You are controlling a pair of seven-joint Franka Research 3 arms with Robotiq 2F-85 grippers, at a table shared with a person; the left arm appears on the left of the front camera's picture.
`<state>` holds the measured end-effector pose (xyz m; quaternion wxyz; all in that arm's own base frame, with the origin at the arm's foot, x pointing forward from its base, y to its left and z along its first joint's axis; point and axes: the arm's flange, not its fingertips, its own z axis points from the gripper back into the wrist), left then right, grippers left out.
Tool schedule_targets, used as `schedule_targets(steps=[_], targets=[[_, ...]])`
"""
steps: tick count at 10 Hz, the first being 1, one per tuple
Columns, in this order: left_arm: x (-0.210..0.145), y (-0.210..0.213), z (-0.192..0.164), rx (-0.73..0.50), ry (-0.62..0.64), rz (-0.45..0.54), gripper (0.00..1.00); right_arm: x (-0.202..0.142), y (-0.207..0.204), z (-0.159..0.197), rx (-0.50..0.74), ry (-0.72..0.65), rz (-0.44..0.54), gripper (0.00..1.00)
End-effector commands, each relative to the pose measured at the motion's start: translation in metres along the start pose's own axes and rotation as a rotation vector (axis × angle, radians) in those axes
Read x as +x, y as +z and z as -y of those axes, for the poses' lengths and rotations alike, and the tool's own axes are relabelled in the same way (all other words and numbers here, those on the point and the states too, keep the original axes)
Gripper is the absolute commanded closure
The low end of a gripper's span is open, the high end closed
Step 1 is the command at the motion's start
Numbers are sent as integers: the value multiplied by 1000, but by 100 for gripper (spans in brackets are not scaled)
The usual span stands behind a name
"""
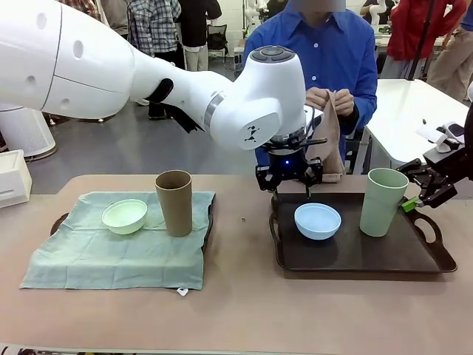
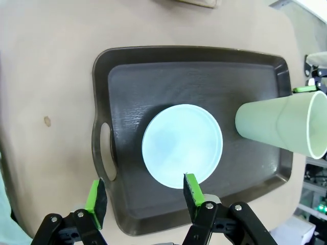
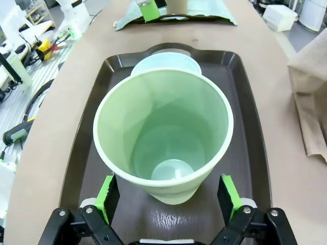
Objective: Set up a tray with a mat and arrange the tableware.
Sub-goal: Pick up the Picnic Bowl and Reusable plastic cup from the Handle tray in front of the human's position and hold them in the air.
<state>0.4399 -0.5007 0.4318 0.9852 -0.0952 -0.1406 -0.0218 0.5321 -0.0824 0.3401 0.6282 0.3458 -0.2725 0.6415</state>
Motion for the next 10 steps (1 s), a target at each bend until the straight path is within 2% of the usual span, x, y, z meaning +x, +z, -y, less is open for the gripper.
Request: schedule_targets(steps=[1, 3, 10], targets=[[-2, 0, 1, -1, -2, -2, 21, 1, -2, 0, 3, 1, -1, 0], [-2, -33, 5, 69, -23, -60, 21, -2, -31, 6, 52, 30, 11, 0], [7, -81, 8, 52, -42, -57, 21, -3, -81, 19, 103, 39, -1, 0]])
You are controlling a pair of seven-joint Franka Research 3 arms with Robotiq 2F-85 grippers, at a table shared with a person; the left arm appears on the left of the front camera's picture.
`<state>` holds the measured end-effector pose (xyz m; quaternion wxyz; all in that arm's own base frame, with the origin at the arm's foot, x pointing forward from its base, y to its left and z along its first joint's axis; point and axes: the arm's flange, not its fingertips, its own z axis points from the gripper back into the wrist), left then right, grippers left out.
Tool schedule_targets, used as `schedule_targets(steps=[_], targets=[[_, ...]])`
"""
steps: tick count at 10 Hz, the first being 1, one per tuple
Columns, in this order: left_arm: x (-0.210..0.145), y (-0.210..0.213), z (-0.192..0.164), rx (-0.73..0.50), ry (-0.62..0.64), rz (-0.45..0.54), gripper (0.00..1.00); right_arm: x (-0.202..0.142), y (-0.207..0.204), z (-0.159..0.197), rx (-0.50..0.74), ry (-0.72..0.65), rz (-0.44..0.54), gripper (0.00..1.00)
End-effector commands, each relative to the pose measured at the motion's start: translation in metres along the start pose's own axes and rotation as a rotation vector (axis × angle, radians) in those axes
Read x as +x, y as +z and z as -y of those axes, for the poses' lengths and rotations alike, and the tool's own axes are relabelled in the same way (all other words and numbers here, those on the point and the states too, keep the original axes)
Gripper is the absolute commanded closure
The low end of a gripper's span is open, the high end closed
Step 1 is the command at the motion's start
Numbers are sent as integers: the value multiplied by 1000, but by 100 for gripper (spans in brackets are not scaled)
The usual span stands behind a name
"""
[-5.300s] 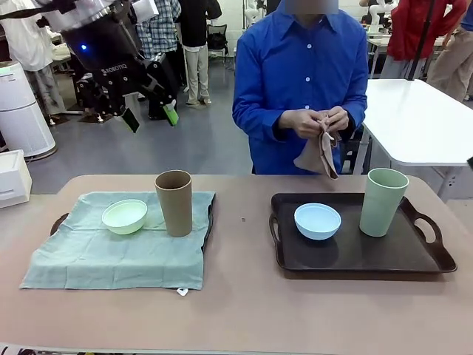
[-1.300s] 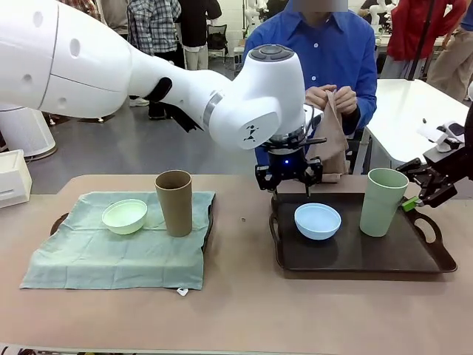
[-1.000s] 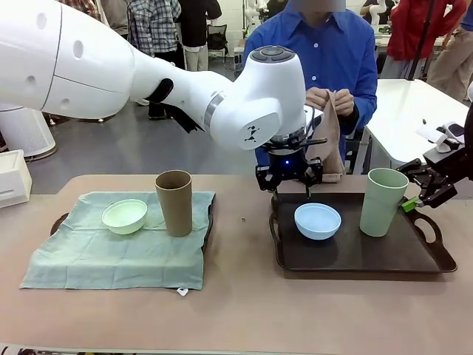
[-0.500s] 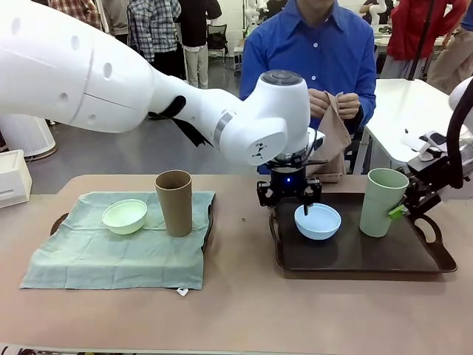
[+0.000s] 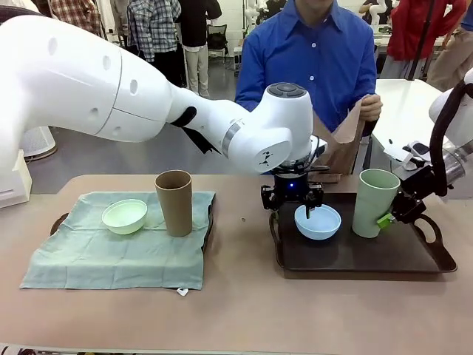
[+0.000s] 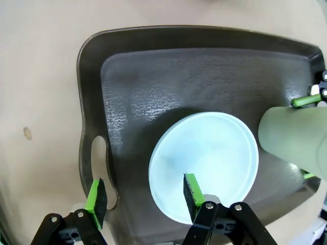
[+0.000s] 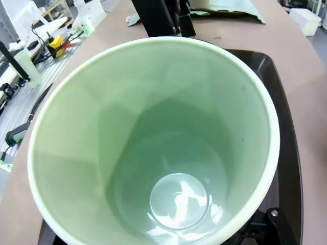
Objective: Set up a tray with a mat and arrange the tableware.
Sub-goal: Pick up the Picnic Bowl and Reusable plastic cup from the Handle tray in front of the human's position and hold them in the air.
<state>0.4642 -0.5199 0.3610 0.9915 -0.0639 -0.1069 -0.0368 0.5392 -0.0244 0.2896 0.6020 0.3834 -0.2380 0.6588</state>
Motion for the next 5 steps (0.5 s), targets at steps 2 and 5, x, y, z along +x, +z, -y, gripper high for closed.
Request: schedule_targets(steps=[2, 5], targets=[[5, -11, 4, -38, -3, 21, 21, 2, -8, 4, -12, 33, -11, 0], [3, -20, 7, -103, -18, 20, 74, 1, -6, 1, -6, 66, 3, 57]])
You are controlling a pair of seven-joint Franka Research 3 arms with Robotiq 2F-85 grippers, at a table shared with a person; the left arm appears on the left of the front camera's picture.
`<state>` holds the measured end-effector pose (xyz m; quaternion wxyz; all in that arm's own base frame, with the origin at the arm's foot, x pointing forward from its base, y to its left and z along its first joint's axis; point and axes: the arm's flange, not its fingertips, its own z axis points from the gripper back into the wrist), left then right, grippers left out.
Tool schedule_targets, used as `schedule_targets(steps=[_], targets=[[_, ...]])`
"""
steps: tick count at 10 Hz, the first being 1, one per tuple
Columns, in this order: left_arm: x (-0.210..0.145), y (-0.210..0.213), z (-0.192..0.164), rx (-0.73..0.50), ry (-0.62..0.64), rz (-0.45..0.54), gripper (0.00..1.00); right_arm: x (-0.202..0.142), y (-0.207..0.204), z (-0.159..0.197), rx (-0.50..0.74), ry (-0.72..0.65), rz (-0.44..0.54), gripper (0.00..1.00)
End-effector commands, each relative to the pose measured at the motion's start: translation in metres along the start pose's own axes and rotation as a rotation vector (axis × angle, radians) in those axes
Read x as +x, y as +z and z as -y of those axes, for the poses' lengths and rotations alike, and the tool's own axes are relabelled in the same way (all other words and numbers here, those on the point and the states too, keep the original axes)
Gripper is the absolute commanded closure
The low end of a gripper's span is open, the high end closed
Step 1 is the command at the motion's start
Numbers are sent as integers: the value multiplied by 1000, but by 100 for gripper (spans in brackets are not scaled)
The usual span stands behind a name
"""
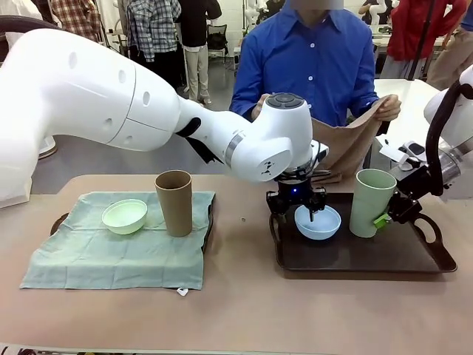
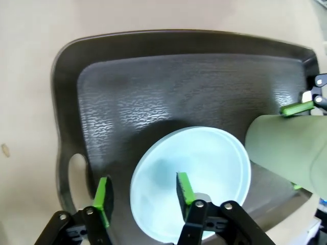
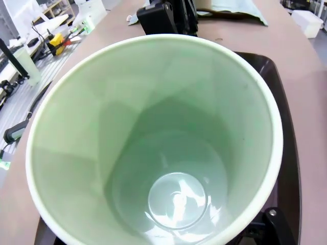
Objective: Set up a tray with a mat and arrange the tableware.
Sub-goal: Pick up the Picnic Bowl and Reusable plastic cup from the Handle tray in front of the human's position and hold them in the air.
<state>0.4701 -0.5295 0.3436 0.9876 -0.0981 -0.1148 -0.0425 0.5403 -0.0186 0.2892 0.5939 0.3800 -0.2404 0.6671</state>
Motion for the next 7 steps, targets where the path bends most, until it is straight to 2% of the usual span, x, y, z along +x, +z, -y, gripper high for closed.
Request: schedule_targets(steps=[1, 2, 4, 5, 6, 7], targets=[[1, -1, 0, -34, -9, 3, 93, -3, 0, -2, -9, 46, 14, 58], [0, -1, -1, -34, -6, 2, 100, -4, 1, -3, -9, 50, 16, 100], [-1, -2, -1, -26, -5, -1, 100, -5, 1, -4, -9, 61, 16, 100], [-1, 0, -2, -23, -5, 0, 100, -4, 3, -4, -13, 68, 18, 77], [-2, 0, -2, -20, -2, 1, 100, -4, 4, -5, -15, 71, 18, 77], [-2, 1, -3, -15, -1, -1, 100, -4, 6, -5, -17, 75, 19, 100]])
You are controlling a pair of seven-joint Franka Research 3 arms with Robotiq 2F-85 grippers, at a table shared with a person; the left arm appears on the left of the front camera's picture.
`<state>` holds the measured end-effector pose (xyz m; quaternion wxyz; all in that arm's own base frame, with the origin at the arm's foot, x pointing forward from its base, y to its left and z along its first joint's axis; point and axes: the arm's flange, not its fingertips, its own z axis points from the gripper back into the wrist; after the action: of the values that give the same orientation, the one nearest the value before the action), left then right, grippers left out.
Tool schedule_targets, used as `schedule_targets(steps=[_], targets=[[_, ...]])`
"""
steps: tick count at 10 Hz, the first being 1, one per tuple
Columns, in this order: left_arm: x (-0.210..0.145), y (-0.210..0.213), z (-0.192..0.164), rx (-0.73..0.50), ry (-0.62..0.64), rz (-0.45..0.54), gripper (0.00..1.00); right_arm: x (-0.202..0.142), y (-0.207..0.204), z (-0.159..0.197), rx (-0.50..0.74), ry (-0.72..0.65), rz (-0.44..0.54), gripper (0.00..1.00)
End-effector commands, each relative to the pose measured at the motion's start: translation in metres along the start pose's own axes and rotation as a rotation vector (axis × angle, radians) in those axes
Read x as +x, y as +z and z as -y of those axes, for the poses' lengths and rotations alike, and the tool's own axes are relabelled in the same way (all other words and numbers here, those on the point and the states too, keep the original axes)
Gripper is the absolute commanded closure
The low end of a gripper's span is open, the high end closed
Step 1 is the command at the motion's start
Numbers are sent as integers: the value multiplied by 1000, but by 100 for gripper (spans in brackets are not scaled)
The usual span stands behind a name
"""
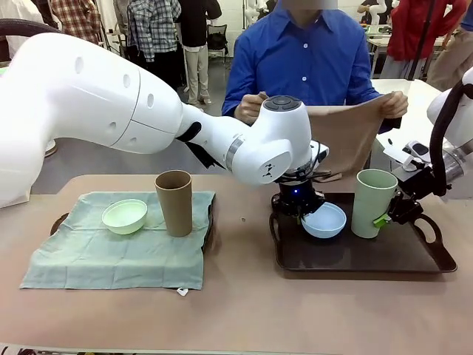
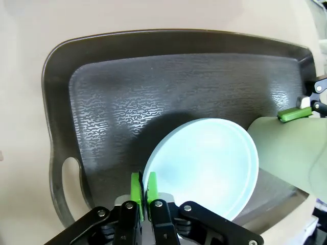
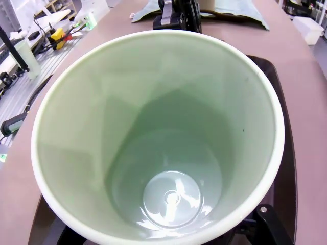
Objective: Set up a tray with a mat and arrange the tableware.
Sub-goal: Pick up the Picnic Bowl and Reusable plastic cup from the Handle tray in front of the human's position and hold them in the air.
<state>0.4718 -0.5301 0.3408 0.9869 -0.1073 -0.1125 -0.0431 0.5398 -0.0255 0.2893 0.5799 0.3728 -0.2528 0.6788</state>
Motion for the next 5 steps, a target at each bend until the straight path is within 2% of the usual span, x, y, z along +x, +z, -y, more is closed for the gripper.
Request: schedule_targets(steps=[1, 2, 5], targets=[[-3, 5, -3, 10, 1, 2, 100, 2, 4, -5, -14, 35, 19, 77], [-3, 8, -4, 15, 7, -1, 100, 5, 9, -6, -21, 40, 25, 100], [-12, 36, 4, 11, 17, -36, 100, 22, 41, -28, -45, 72, 57, 100]])
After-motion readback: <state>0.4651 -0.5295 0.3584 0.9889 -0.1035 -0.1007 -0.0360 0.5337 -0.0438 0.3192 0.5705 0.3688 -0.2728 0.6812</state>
